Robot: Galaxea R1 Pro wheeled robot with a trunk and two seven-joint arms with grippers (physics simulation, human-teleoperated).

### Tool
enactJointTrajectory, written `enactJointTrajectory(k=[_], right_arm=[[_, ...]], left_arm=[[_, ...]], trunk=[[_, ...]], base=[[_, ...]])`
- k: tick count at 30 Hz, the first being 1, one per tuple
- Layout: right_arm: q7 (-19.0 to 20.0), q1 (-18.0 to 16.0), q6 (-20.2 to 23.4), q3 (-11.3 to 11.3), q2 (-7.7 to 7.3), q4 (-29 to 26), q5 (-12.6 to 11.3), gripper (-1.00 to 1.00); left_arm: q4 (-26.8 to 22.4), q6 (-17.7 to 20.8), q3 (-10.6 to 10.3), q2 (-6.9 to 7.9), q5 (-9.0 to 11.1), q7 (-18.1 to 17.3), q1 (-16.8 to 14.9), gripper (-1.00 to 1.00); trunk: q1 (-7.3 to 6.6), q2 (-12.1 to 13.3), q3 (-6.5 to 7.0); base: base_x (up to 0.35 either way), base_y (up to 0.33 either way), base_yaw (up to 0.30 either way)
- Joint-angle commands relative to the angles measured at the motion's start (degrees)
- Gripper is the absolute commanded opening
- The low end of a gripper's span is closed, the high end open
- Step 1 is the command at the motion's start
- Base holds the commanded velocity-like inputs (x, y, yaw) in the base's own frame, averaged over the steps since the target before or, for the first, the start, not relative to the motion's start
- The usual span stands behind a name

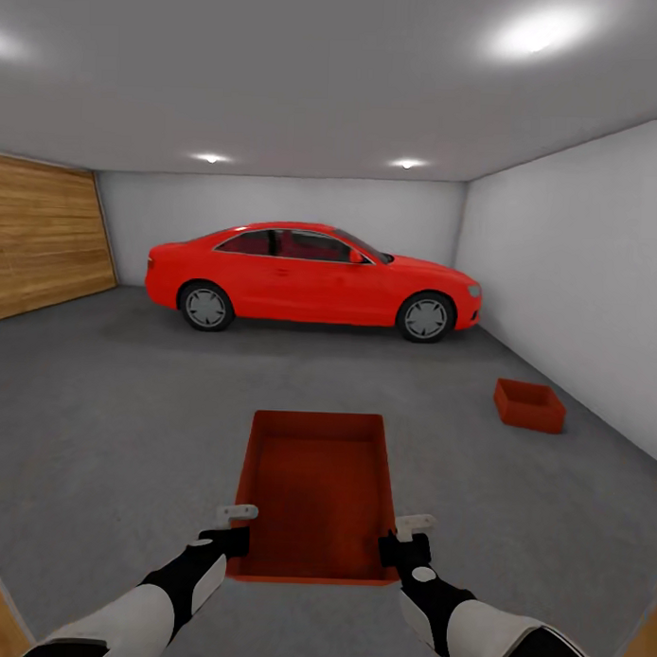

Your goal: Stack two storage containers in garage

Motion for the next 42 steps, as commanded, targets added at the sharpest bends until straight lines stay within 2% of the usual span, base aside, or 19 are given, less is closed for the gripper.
enactJointTrajectory(k=[1, 6, 42], right_arm=[[0.20, -0.02, 0.14, -1.54, 0.20, 0.01, 0.36, -1.00], [0.21, -0.02, 0.14, -1.54, 0.20, 0.01, 0.41, -1.00], [0.22, -0.02, 0.14, -1.54, 0.20, 0.01, 0.39, -1.00]], left_arm=[[-0.27, -4.32, 1.17, -0.05, -0.25, 0.55, -0.03, -1.00], [-0.27, -4.32, 1.15, -0.01, 0.27, 0.55, -0.03, -1.00], [-0.35, -4.32, 1.15, 0.04, 0.29, 0.55, -0.03, -1.00]], trunk=[[0.04, -0.06, -0.08], [0.04, -0.06, -0.08], [0.04, -0.06, -0.08]], base=[[0.320, 0.000, 0.201], [0.320, 0.000, 0.070], [0.320, 0.000, 0.000]])
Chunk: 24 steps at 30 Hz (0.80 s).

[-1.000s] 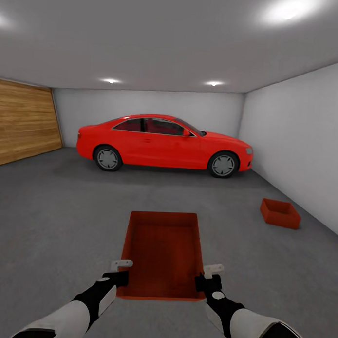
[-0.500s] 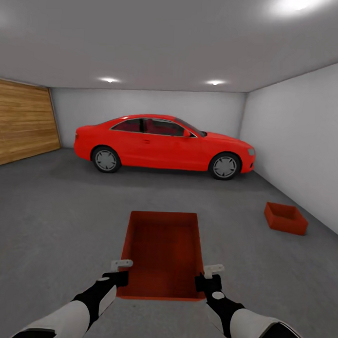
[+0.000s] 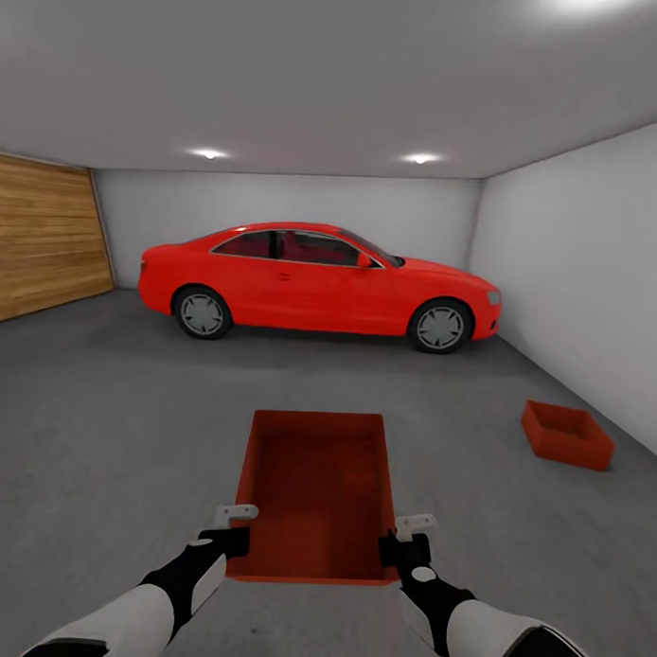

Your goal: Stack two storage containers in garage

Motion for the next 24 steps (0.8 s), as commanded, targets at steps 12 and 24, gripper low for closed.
enactJointTrajectory(k=[12, 24], right_arm=[[0.27, -0.02, 0.23, -1.50, 0.16, 0.02, 0.30, -1.00], [0.28, -0.02, 0.23, -1.50, 0.16, 0.02, 0.34, -1.00]], left_arm=[[-0.29, -4.38, 1.68, -0.04, -0.33, 0.54, -0.03, -1.00], [-0.29, -4.38, 1.68, -0.04, -0.33, 0.54, -0.03, -1.00]], trunk=[[0.04, -0.05, -0.08], [0.04, -0.05, -0.08]], base=[[0.320, 0.000, 0.000], [0.320, 0.000, 0.000]])
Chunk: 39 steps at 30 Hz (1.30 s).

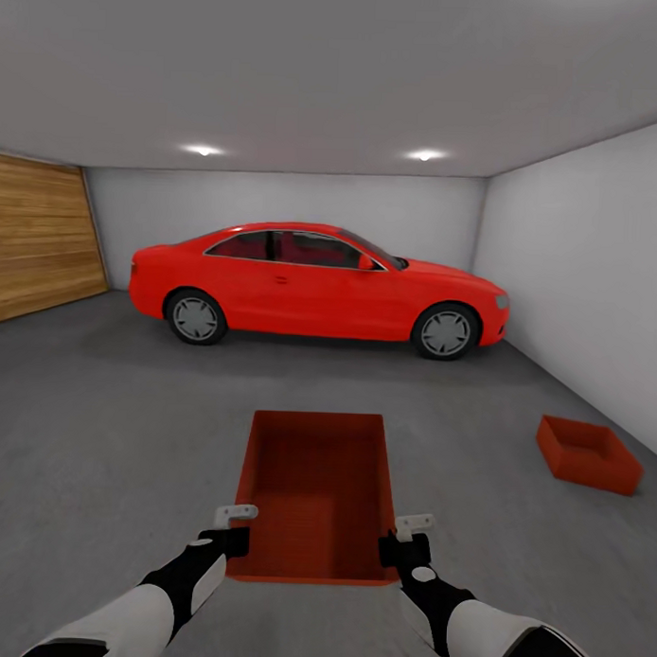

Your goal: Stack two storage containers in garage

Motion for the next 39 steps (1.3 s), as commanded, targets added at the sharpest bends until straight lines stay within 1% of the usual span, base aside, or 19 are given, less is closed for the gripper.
enactJointTrajectory(k=[1, 39], right_arm=[[0.26, -0.02, 0.15, -1.49, 0.16, 0.02, 0.36, -1.00], [0.27, -0.02, 0.06, -1.49, 0.16, 0.02, 0.34, -1.00]], left_arm=[[-0.29, -4.47, 1.65, -0.05, -0.31, 0.54, -0.03, -1.00], [-0.29, -4.47, 1.65, -0.05, -0.31, 0.54, -0.03, -1.00]], trunk=[[0.04, -0.05, -0.08], [0.04, -0.05, -0.08]], base=[[0.320, 0.000, 0.000], [0.320, 0.000, 0.000]])
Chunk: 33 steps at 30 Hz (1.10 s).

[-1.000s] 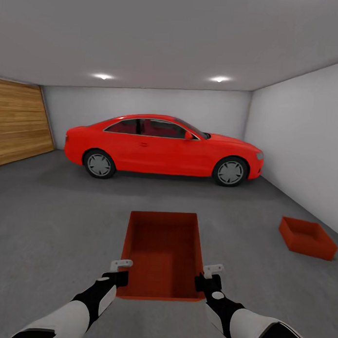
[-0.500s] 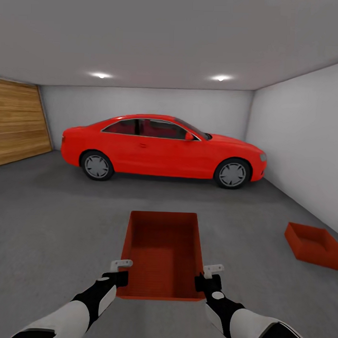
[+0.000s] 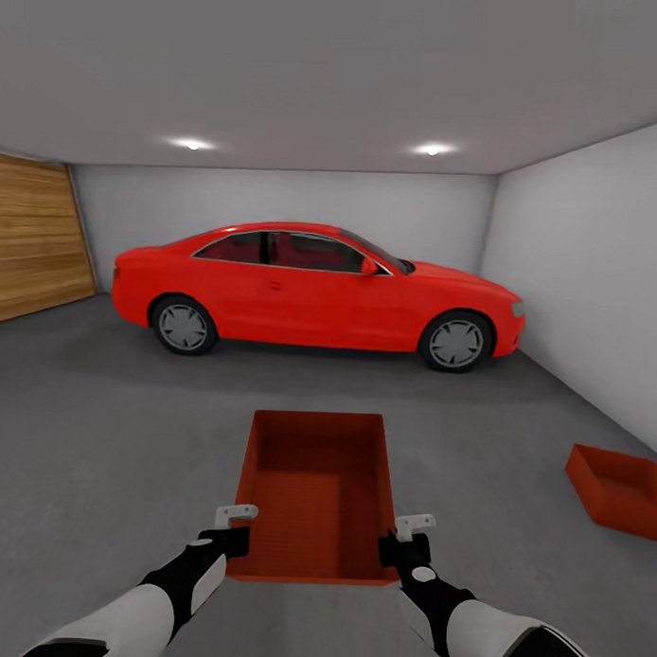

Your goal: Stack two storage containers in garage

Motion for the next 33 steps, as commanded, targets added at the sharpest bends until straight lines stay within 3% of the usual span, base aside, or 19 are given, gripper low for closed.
enactJointTrajectory(k=[1, 16, 33], right_arm=[[0.28, -0.02, 0.15, -1.52, 0.16, 0.02, 0.34, -1.00], [0.28, -0.02, 0.15, -1.52, 0.16, 0.02, 0.39, -1.00], [0.30, -0.02, 0.15, -1.52, 0.16, 0.02, 0.40, -1.00]], left_arm=[[-0.29, -4.38, 1.67, -0.05, -0.33, 0.54, -0.03, -1.00], [-0.29, -4.38, 1.67, -0.13, -0.33, 0.54, -0.03, -1.00], [-0.29, -4.38, 1.76, -0.13, -0.33, 0.54, -0.03, -1.00]], trunk=[[0.04, -0.06, -0.08], [0.04, -0.06, -0.08], [0.04, -0.06, -0.08]], base=[[0.320, 0.000, 0.000], [0.320, 0.000, 0.000], [0.320, 0.035, -0.268]])
